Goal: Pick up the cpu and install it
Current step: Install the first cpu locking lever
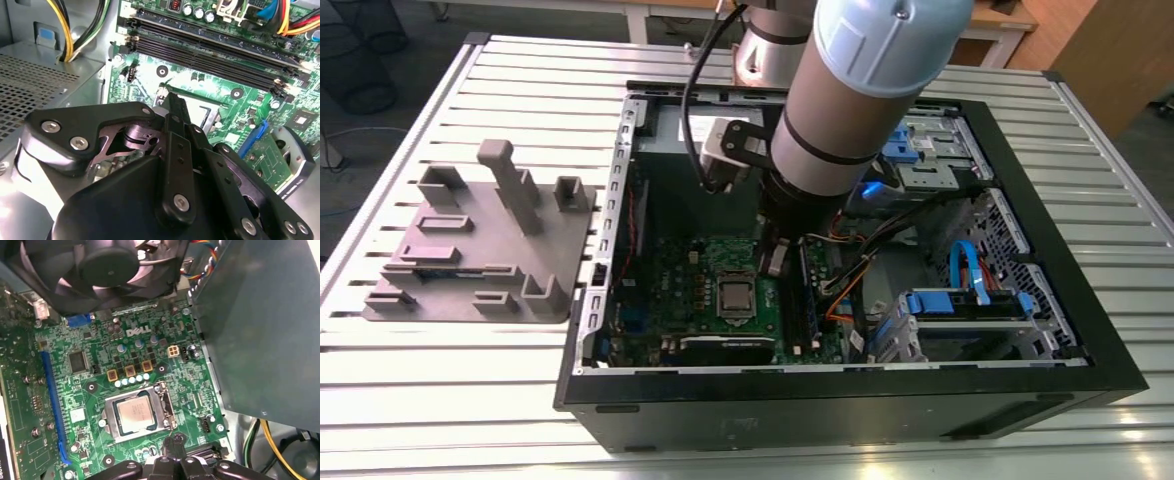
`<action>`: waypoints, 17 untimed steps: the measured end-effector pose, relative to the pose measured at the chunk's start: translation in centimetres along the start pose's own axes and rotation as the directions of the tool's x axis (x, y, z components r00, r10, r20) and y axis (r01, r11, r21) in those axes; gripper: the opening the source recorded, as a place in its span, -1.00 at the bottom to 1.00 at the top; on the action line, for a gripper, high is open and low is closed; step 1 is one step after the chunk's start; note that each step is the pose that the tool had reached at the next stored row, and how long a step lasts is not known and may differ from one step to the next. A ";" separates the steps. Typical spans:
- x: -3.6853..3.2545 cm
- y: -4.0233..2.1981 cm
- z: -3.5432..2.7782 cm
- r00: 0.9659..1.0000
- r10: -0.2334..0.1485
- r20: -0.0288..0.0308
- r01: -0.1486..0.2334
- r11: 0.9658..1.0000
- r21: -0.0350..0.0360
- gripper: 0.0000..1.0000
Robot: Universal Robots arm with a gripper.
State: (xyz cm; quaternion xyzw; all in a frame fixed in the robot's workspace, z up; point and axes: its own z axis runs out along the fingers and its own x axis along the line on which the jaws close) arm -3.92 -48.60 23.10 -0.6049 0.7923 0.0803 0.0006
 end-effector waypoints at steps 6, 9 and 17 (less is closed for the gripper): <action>0.30 -0.13 0.59 0.999 -0.034 -0.004 0.034 0.999 -0.003 -0.80; 0.31 -0.15 0.62 0.999 -0.036 -0.008 0.036 0.999 -0.003 -0.80; 0.51 -0.12 0.74 0.997 -0.074 -0.020 0.074 0.997 -0.005 -0.80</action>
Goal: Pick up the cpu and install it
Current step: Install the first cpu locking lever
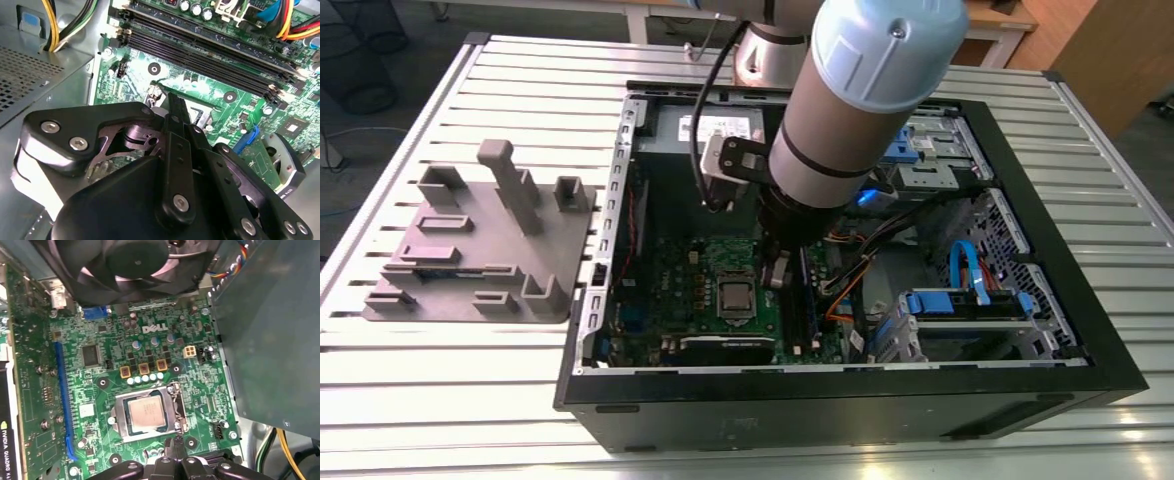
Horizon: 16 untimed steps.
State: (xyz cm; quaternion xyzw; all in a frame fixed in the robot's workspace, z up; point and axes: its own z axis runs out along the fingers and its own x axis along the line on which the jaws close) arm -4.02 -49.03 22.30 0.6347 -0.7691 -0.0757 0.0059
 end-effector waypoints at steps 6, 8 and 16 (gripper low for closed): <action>0.59 -0.09 -0.02 1.000 -0.016 -0.002 0.016 1.000 0.000 -0.80; 0.82 -0.14 0.00 1.000 -0.021 -0.002 0.021 1.000 -0.001 -0.80; 1.36 -0.27 0.23 1.000 -0.030 -0.003 0.030 1.000 -0.002 -0.80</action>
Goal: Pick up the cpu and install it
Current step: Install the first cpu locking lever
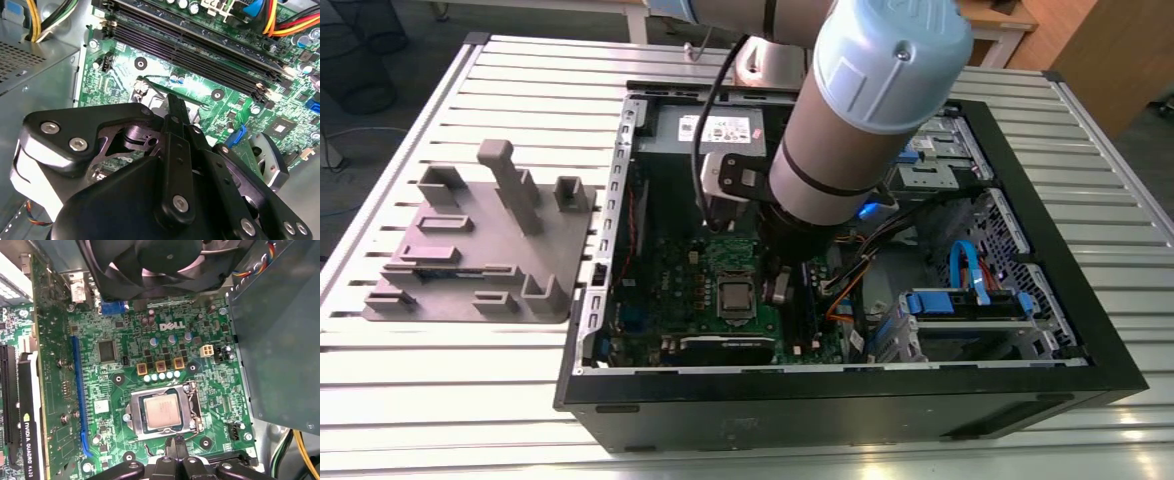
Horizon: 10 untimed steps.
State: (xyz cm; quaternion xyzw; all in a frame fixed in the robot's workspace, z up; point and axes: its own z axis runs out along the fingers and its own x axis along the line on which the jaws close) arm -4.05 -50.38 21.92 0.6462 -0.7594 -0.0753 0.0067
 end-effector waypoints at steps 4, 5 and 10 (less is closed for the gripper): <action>0.22 -0.09 0.30 1.000 -0.004 -0.001 0.004 1.000 0.000 -0.80; 0.28 -0.11 0.36 1.000 -0.004 -0.001 0.004 1.000 0.000 -0.80; 0.41 -0.26 0.72 1.000 -0.008 -0.001 0.008 1.000 -0.001 -0.80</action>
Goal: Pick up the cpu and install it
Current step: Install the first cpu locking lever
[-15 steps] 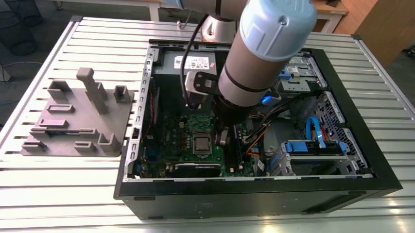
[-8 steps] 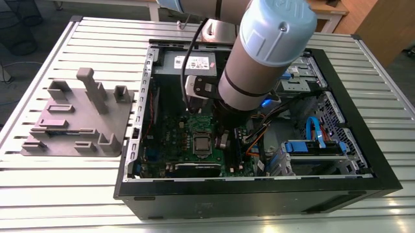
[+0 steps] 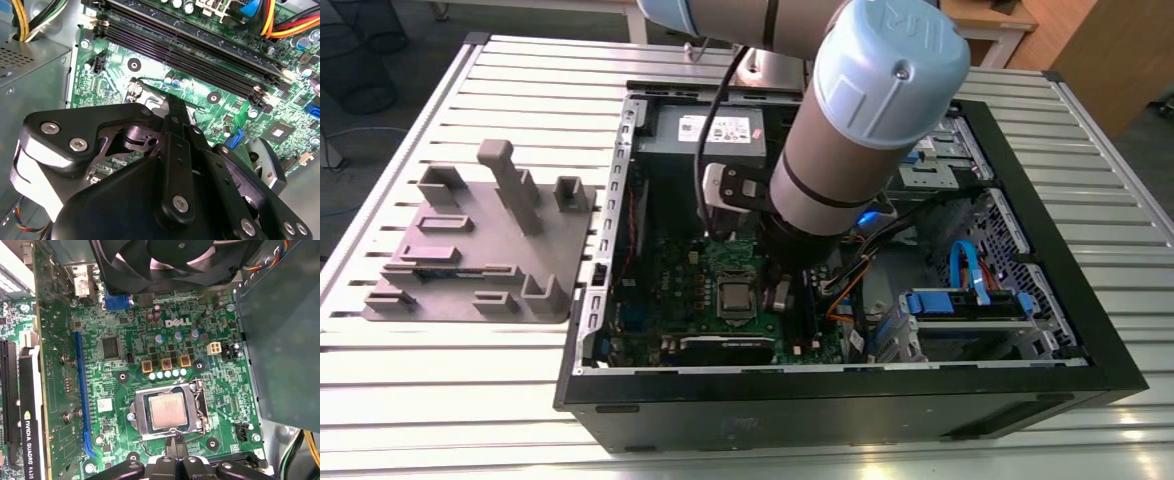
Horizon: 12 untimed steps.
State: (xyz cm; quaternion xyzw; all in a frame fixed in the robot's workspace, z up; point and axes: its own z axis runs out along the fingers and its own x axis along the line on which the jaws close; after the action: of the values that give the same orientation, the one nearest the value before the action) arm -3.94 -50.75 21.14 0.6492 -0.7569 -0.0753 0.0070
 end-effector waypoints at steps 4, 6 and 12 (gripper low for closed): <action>0.10 -0.10 0.20 1.000 -0.001 0.000 0.001 1.000 0.000 -0.80; 0.22 -0.14 0.26 1.000 -0.001 0.000 0.001 1.000 0.000 -0.80; 0.70 -0.22 0.35 1.000 -0.001 0.000 0.001 1.000 0.000 -0.80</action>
State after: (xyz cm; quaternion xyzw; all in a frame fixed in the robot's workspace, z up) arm -3.87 -51.43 20.71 0.6496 -0.7565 -0.0753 0.0070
